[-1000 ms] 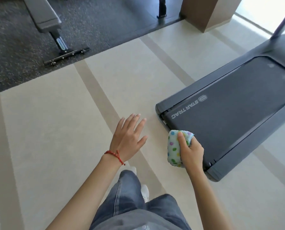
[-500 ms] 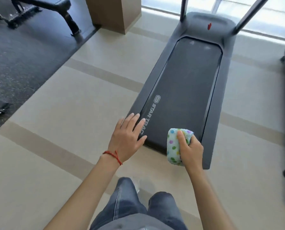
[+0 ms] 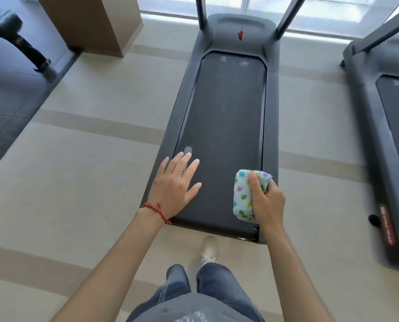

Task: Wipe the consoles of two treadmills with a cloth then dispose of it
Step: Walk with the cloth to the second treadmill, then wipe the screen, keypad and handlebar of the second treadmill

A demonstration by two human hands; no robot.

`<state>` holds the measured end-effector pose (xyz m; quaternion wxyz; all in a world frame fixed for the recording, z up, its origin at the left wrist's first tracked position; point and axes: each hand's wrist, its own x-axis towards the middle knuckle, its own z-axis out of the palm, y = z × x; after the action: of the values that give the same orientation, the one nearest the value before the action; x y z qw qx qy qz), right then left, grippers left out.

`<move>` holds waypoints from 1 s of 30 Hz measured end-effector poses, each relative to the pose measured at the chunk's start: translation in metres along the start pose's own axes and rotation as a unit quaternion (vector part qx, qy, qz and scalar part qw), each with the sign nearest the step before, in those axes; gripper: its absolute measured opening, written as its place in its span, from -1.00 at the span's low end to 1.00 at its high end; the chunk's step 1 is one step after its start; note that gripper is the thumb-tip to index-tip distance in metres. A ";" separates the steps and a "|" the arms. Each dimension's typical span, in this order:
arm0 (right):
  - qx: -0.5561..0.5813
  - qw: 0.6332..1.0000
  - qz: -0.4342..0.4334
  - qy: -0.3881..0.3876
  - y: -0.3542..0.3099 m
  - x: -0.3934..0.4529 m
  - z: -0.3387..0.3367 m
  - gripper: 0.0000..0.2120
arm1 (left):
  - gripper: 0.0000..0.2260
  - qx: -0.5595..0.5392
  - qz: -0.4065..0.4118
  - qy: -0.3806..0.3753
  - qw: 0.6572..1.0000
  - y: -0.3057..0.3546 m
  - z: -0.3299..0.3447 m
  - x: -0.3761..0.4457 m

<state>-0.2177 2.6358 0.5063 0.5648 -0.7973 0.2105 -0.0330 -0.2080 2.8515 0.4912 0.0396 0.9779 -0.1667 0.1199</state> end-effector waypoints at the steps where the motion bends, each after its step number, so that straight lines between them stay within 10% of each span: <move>1: 0.000 1.000 -0.002 0.001 -0.003 0.014 -0.003 -0.77 | -0.54 -0.002 -0.002 -0.001 1.000 0.002 0.003 0.014; 30: 0.035 0.998 0.011 0.059 -0.129 0.341 0.019 -0.73 | -0.54 -0.035 0.028 0.012 0.999 -0.046 0.053 0.378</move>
<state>0.1364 2.5602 0.5539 0.5793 -0.7713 0.2510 -0.0813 0.1656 2.7688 0.5316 0.0725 0.9695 -0.1972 0.1264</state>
